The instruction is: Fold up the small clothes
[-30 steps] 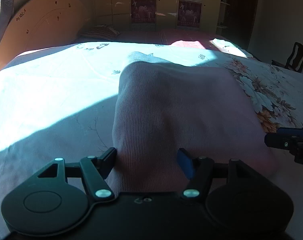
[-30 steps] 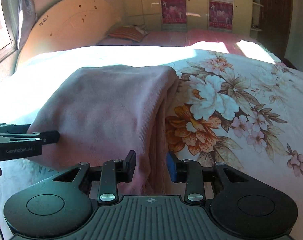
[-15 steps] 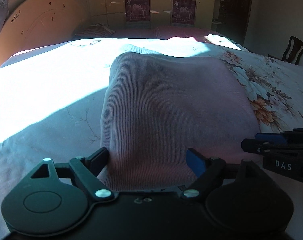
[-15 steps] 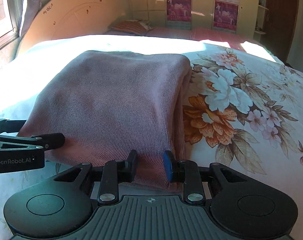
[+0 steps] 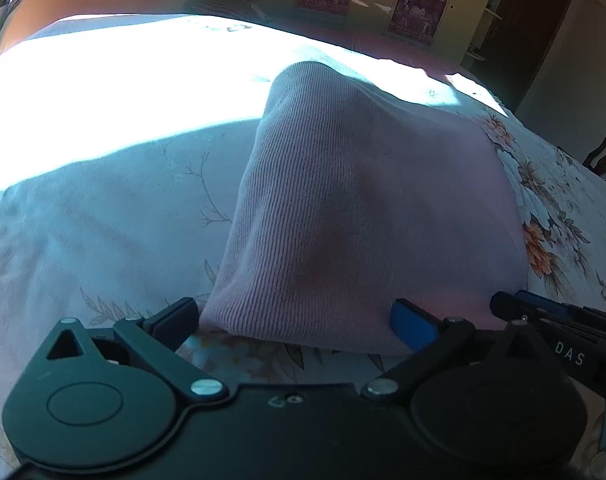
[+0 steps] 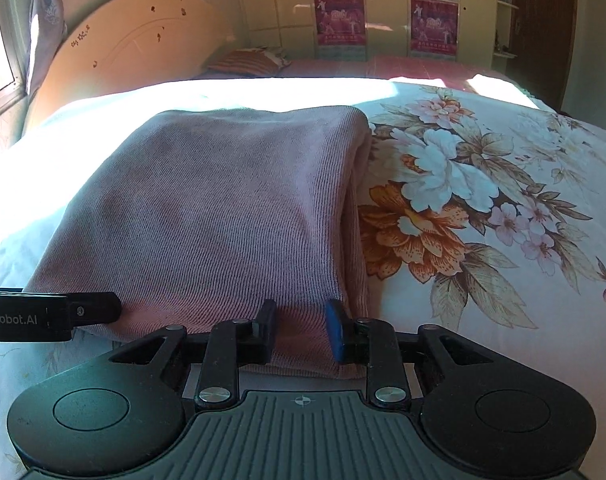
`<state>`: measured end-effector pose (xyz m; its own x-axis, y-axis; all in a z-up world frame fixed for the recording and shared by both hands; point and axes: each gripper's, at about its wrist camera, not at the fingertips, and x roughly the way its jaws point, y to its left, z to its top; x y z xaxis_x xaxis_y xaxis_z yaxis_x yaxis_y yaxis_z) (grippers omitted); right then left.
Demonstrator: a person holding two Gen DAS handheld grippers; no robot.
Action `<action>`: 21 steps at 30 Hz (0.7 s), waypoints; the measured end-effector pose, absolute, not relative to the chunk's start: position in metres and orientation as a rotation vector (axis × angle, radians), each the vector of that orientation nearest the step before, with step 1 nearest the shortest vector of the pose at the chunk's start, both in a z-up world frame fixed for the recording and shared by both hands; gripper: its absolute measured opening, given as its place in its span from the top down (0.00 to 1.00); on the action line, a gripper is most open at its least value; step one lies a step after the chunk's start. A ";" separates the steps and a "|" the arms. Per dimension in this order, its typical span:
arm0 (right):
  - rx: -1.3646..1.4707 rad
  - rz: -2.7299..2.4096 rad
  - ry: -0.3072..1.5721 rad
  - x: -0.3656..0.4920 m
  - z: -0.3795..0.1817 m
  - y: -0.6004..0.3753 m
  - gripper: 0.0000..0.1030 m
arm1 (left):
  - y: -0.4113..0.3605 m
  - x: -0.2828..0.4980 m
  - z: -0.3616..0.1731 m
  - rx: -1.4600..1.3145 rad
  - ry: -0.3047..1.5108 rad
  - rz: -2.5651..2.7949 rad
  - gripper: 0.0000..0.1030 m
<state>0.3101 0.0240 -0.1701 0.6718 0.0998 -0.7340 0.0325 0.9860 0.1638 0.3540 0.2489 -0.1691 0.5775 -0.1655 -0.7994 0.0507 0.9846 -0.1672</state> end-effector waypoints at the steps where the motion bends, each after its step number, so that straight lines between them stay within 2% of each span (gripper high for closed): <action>1: 0.188 0.041 0.845 0.312 -0.169 0.022 0.75 | 0.249 0.351 -0.166 -0.115 0.930 -0.120 0.07; 2: 0.201 0.048 0.854 0.313 -0.167 0.021 0.74 | 0.248 0.348 -0.163 -0.086 0.919 -0.110 0.13; 11: 0.097 0.066 0.863 0.312 -0.166 0.032 0.74 | 0.235 0.327 -0.142 0.105 0.888 -0.041 0.12; 13: 0.146 0.067 0.877 0.310 -0.155 0.029 0.73 | 0.228 0.315 -0.132 0.162 0.867 -0.045 0.12; 14: 0.183 0.074 0.856 0.304 -0.149 0.026 0.62 | 0.225 0.310 -0.127 0.172 0.862 -0.053 0.12; 15: 0.203 0.075 0.840 0.297 -0.144 0.025 0.31 | 0.224 0.303 -0.121 0.176 0.857 -0.060 0.12; 16: 0.217 0.070 0.827 0.288 -0.137 0.024 0.15 | 0.223 0.296 -0.115 0.175 0.850 -0.067 0.11; 17: 0.220 0.084 0.820 0.279 -0.132 0.024 0.07 | 0.222 0.288 -0.108 0.171 0.840 -0.069 0.11; 21: 0.229 0.137 0.807 0.231 -0.107 0.025 0.07 | 0.220 0.254 -0.079 0.163 0.811 -0.081 0.11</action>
<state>0.2314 0.0255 -0.1068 0.6844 0.2082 -0.6987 -0.0342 0.9665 0.2544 0.2544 0.2201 -0.0788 0.6867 -0.0096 -0.7268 0.1341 0.9844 0.1137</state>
